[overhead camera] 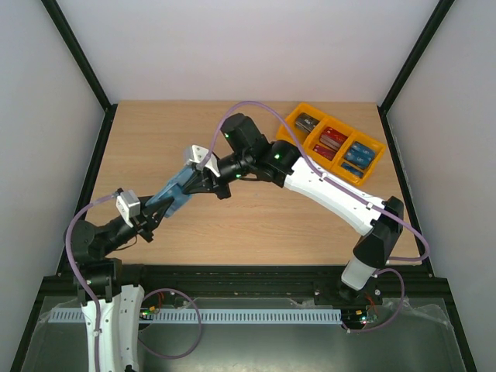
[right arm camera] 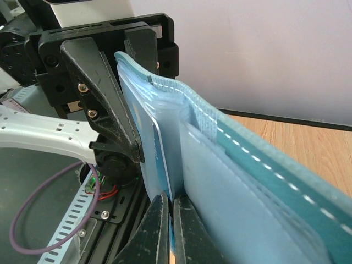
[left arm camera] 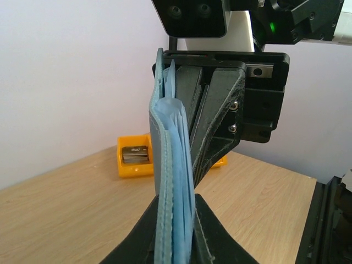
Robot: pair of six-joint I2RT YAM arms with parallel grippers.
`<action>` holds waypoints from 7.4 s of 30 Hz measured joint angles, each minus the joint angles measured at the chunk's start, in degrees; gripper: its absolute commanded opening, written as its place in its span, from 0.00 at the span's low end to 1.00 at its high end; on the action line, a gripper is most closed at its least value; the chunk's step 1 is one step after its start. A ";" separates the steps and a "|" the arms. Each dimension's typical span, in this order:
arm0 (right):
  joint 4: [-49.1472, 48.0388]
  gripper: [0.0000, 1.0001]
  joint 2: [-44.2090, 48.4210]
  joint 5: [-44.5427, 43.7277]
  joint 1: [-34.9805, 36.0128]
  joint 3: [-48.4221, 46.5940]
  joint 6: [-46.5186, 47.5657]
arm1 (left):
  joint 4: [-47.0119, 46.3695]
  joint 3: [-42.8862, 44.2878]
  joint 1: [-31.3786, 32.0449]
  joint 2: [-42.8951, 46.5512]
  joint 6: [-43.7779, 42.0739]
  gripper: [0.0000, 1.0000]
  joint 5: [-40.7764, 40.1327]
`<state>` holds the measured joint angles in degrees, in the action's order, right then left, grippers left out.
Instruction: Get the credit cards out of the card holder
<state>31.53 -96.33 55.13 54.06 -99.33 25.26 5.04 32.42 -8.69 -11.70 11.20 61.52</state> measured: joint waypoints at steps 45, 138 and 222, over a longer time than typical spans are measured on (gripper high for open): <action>-0.28 0.02 3.45 -2.84 -2.05 1.88 0.48 | -0.83 -1.62 0.04 0.74 3.63 0.03 1.29; -55.08 0.02 -3.58 -50.77 -64.24 50.84 -122.55 | 0.17 -11.15 0.15 4.83 18.88 0.02 -31.71; -19.85 0.98 6.47 -24.44 2.82 14.01 -8.90 | -9.84 -7.02 0.79 -0.76 15.91 0.02 -4.00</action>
<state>11.68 -89.86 30.70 56.88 -85.32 16.36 -4.80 25.41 -7.90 -12.47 27.11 57.52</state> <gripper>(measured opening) 0.997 0.063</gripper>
